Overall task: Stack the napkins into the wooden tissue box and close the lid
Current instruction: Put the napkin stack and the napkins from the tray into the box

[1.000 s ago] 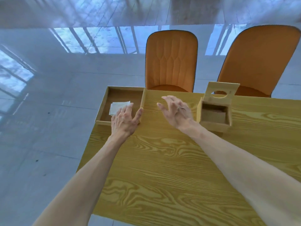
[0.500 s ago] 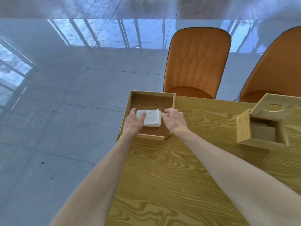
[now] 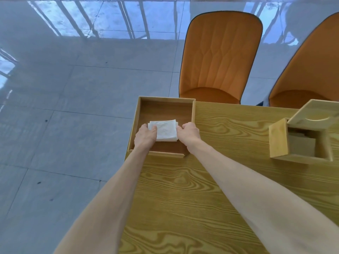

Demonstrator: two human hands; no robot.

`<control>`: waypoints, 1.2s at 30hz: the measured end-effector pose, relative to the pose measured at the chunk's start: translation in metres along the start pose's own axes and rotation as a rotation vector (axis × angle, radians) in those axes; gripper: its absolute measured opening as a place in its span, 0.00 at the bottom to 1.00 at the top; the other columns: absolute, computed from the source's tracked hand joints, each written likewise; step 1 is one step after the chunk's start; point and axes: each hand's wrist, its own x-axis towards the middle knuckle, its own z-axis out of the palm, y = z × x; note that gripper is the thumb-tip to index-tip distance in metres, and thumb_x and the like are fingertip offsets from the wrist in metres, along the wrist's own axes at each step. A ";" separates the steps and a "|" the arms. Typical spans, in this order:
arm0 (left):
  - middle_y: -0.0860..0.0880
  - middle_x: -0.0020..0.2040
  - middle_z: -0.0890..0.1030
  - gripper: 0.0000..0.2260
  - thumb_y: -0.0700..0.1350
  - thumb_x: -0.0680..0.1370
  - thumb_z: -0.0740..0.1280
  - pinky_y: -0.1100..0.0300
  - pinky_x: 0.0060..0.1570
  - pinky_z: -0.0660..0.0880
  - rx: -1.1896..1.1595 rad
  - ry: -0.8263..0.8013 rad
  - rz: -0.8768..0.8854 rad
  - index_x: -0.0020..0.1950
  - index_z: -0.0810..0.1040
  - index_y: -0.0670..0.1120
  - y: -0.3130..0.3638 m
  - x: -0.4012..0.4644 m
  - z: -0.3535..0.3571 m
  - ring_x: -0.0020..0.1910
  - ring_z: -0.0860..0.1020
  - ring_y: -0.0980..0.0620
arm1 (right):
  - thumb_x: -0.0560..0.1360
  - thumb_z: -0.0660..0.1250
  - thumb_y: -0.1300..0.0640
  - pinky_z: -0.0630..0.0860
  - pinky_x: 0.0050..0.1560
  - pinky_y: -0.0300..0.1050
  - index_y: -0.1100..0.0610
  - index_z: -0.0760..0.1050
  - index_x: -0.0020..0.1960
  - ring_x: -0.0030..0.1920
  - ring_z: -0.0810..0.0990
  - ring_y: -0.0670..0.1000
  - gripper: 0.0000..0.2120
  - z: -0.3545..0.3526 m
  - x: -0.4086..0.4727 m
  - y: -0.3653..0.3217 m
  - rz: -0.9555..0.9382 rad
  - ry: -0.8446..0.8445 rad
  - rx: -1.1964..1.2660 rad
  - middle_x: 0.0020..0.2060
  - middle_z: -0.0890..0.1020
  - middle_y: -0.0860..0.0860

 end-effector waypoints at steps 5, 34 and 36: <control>0.44 0.61 0.79 0.19 0.52 0.82 0.58 0.53 0.48 0.76 -0.117 -0.030 -0.035 0.68 0.73 0.43 -0.002 0.009 -0.001 0.57 0.78 0.45 | 0.80 0.62 0.54 0.69 0.33 0.43 0.57 0.68 0.40 0.40 0.77 0.55 0.11 0.006 0.001 0.001 0.036 -0.013 0.075 0.40 0.76 0.54; 0.45 0.50 0.80 0.29 0.68 0.76 0.59 0.53 0.46 0.78 -0.558 -0.469 0.048 0.65 0.74 0.46 0.029 -0.051 0.032 0.46 0.79 0.48 | 0.80 0.62 0.57 0.83 0.51 0.51 0.59 0.76 0.62 0.53 0.83 0.53 0.12 -0.103 -0.053 0.035 -0.255 -0.163 0.511 0.53 0.82 0.53; 0.46 0.47 0.80 0.29 0.68 0.77 0.57 0.52 0.45 0.75 -0.587 -0.576 0.064 0.64 0.75 0.47 0.040 -0.068 0.048 0.48 0.77 0.46 | 0.80 0.62 0.57 0.82 0.52 0.51 0.60 0.76 0.62 0.53 0.83 0.54 0.12 -0.130 -0.062 0.046 -0.264 -0.144 0.545 0.53 0.82 0.54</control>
